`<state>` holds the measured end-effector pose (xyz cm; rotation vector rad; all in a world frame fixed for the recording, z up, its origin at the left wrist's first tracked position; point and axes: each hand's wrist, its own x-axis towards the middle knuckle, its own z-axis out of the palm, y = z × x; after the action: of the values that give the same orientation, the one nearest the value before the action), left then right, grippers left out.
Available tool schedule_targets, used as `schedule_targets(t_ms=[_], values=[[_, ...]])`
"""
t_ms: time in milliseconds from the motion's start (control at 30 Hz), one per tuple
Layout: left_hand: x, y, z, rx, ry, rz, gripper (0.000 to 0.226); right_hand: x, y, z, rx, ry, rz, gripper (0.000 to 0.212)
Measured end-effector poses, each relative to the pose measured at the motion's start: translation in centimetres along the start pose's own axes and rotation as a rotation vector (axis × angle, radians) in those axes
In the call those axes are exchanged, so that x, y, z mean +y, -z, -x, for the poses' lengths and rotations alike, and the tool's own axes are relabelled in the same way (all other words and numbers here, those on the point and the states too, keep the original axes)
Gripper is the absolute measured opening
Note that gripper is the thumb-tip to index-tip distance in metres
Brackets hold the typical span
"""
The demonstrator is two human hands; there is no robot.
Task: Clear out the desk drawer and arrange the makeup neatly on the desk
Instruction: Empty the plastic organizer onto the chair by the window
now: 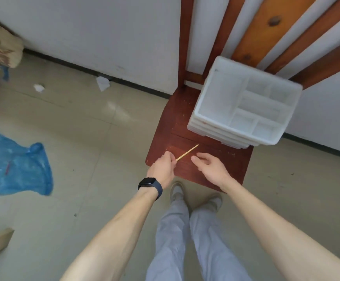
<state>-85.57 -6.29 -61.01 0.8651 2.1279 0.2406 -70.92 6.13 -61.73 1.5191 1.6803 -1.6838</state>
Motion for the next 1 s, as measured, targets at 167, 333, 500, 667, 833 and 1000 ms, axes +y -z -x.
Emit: schedule_targets(t_ms=[167,333,500,667,833,1000], values=[[8.1,7.3,5.1,0.077,-0.189,0.054,0.008,-6.7,4.5,9.8,0.109,0.172,-0.355,0.015],[16.3,14.6,10.9,0.220,-0.456,0.053,0.015,-11.7,9.7,19.7,0.320,0.335,-0.435,0.009],[21.7,20.0,16.1,0.388,-0.701,-0.013,0.011,-14.9,13.5,27.7,0.508,0.543,-0.509,0.008],[24.4,24.5,19.2,0.464,-0.690,-0.105,0.025,-17.3,16.6,32.7,0.640,0.697,-0.494,0.008],[24.1,27.8,22.4,0.615,-0.511,-0.019,0.028,-18.8,18.6,35.4,0.660,0.808,-0.328,0.007],[19.1,27.5,28.1,0.789,-0.208,0.150,0.025,-20.9,17.3,37.3,0.473,0.936,-0.147,0.008]])
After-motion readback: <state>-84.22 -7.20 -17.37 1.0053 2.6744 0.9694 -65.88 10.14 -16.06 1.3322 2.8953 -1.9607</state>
